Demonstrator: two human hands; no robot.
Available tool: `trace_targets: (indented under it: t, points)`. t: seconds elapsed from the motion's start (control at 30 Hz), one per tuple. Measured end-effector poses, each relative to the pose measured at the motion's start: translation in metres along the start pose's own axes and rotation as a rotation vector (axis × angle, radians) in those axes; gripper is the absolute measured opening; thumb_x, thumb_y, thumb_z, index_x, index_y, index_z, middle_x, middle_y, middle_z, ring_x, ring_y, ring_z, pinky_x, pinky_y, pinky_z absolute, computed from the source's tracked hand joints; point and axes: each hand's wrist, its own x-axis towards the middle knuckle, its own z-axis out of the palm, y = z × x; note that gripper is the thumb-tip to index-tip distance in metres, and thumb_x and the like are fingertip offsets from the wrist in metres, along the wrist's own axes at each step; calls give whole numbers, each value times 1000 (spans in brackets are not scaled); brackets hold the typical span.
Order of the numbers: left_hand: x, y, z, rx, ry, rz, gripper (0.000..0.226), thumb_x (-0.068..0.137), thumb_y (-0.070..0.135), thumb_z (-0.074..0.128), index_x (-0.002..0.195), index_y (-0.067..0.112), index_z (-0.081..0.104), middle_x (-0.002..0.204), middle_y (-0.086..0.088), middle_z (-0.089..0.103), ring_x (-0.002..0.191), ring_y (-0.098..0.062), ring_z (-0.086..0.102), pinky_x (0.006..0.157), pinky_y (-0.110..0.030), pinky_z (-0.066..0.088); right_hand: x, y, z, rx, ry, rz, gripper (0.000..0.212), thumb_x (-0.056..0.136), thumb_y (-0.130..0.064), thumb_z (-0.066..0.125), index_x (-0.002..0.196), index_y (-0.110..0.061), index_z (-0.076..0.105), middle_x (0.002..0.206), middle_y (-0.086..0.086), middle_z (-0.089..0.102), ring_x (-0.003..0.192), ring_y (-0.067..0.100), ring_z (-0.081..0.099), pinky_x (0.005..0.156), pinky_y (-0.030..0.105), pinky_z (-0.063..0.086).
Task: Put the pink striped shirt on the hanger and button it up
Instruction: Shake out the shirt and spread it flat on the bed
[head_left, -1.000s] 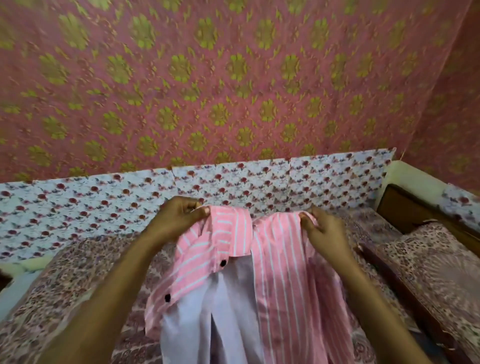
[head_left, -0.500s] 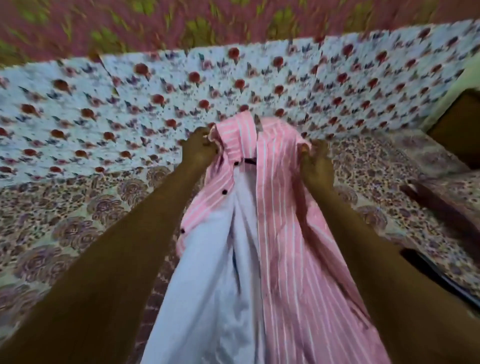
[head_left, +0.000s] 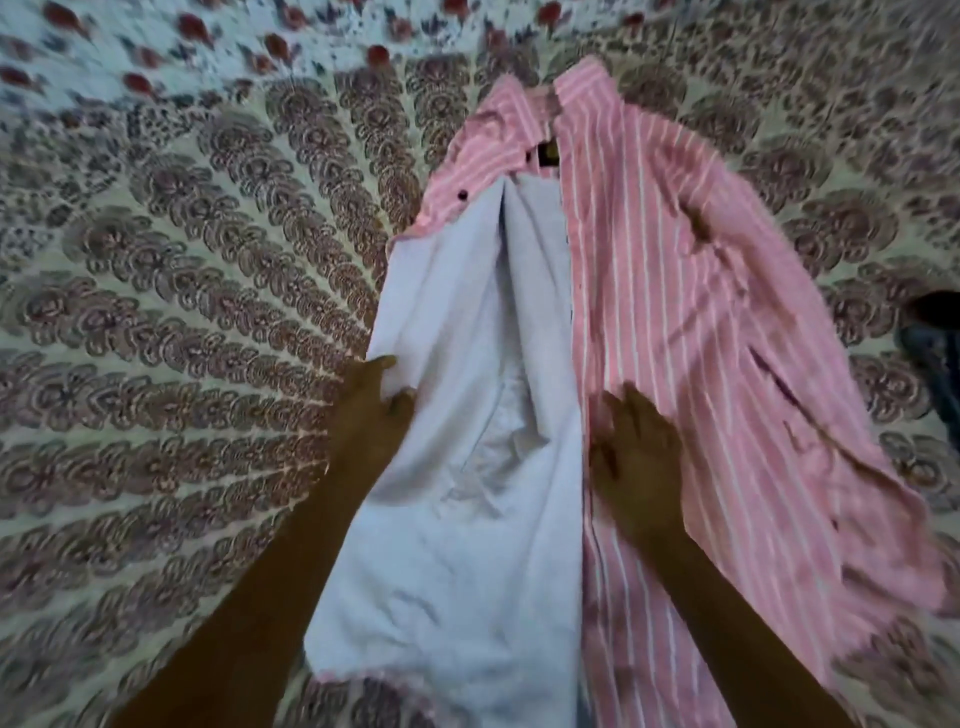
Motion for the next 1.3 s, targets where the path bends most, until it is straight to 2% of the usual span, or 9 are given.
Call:
trace_targets:
  t: [0.17,0.33,0.5,0.63,0.73,0.83,1.03,1.17,1.3]
  points:
    - [-58,-34,-13,121,2,-268,69,82,38,64,138,9,36,140,-20,40,126,-40,39,101,-50,37,-64,0,1,-128,-91,48,57,79,-29,33,128,-5,51,138,22,46,124,37,48,100,44,27]
    - [-93,-22,-32,-413,13,-413,55,64,30,77,113,10,61,108,-16,66,99,-34,63,85,-50,52,-101,-5,-9,35,-148,47,54,83,-32,32,119,-3,59,128,24,55,119,38,53,95,52,44]
    - [-118,51,-55,192,274,77,38,86,16,60,124,13,56,120,-14,62,97,-34,63,81,-39,48,-109,-36,-43,568,-74,208,38,92,-21,45,128,-7,50,105,13,67,80,14,64,75,24,43]
    - [-158,95,-23,336,-208,599,55,85,7,53,137,21,42,126,-11,52,93,-36,62,73,-45,52,-97,-63,-70,1213,-134,423,39,89,-30,40,122,-12,51,98,9,65,79,14,62,69,17,47]
    - [-183,91,1,304,-670,741,47,86,10,52,132,19,50,135,-4,52,117,-27,54,89,-40,48,-85,-62,-77,1194,-263,643,33,93,-43,43,114,-22,57,105,3,65,92,17,61,79,30,49]
    - [-196,76,3,15,-608,637,33,85,11,54,116,17,64,119,-1,65,98,-22,64,82,-29,50,-89,-55,-67,890,-305,556,37,86,-40,59,116,-18,56,111,5,62,100,24,60,93,41,48]
    - [-166,34,-24,-181,121,71,24,88,16,57,111,16,63,111,-5,66,86,-17,63,76,-35,55,-99,-52,-44,847,-118,439,11,85,-13,54,92,-8,62,85,9,60,80,22,54,76,37,46]
    - [-141,19,-23,-281,-178,-278,60,86,37,62,138,17,39,142,-11,42,128,-30,43,106,-40,36,-104,-49,-46,1059,-40,650,19,91,-8,43,95,-4,61,82,8,60,75,18,53,69,29,43]
    - [-146,36,-10,-428,-105,-183,38,80,21,70,113,6,59,108,-17,65,83,-19,60,70,-22,44,-107,-36,-47,706,35,663,14,89,-15,50,97,-12,59,89,7,58,84,22,52,78,33,42]
